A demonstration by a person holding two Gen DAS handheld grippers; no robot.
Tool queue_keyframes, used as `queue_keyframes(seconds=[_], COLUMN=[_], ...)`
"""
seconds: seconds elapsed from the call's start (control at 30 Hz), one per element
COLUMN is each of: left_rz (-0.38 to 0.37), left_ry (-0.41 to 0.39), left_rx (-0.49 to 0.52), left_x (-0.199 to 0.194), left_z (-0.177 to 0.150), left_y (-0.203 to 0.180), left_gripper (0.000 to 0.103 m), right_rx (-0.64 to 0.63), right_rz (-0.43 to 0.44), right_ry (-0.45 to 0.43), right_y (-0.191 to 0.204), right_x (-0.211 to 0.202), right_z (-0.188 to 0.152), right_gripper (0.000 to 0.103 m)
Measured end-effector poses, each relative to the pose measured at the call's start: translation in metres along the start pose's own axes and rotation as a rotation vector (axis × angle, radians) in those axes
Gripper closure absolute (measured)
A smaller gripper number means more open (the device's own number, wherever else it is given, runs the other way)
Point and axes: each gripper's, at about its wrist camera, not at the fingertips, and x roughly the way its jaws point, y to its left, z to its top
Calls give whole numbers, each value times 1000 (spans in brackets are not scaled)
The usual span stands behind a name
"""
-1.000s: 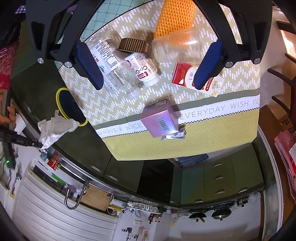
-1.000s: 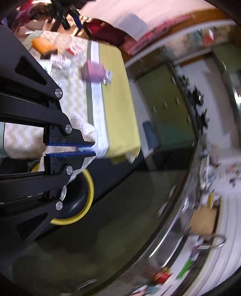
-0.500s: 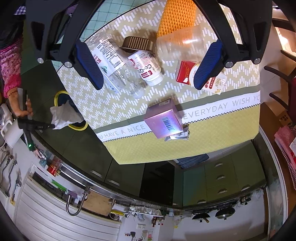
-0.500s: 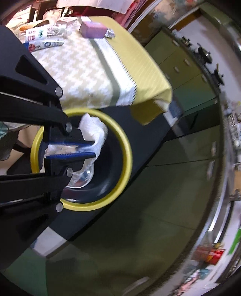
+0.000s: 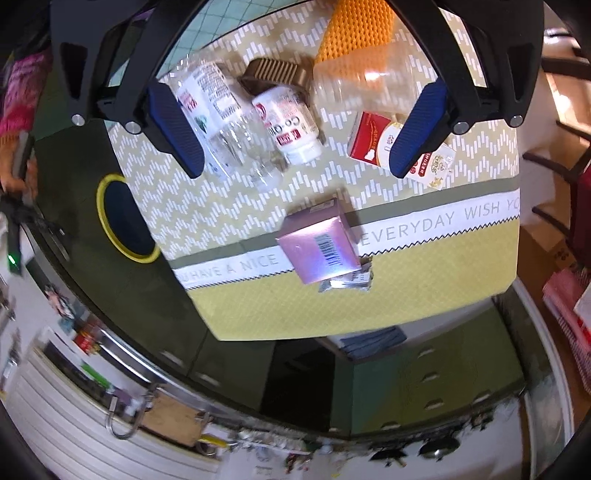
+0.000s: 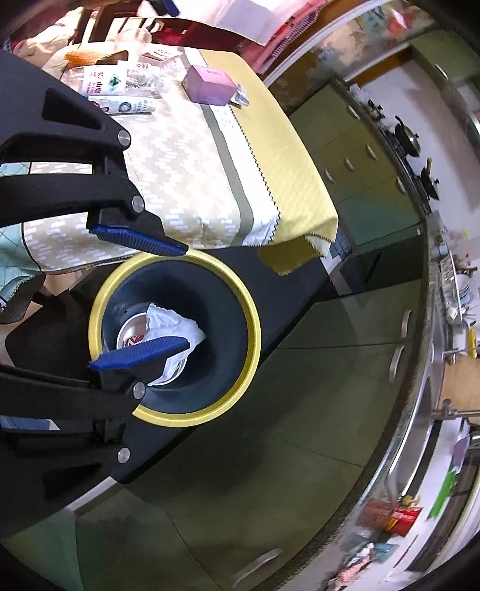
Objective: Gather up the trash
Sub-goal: 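Carry the tissue over the bin and open the right gripper, then grasp the pink box with the left gripper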
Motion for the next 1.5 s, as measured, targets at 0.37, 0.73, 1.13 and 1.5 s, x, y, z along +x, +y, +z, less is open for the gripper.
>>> queue_keyframes(seconds=[0.37, 0.73, 1.13, 1.5], left_rz=[119, 203, 220, 214], left_ry=[144, 225, 258, 267], left_rx=[-118, -365, -386, -346], left_x=[68, 138, 169, 171], left_z=[48, 74, 77, 80], left_y=[-9, 8, 7, 15], left_gripper=[7, 7, 23, 29], right_rx=[-61, -109, -97, -102], right_rz=[58, 130, 149, 144], right_ry=[8, 49, 73, 76], right_y=[29, 40, 33, 36], right_x=[9, 34, 48, 48], right_z=[-15, -25, -29, -29], right_gripper=[56, 56, 56, 56])
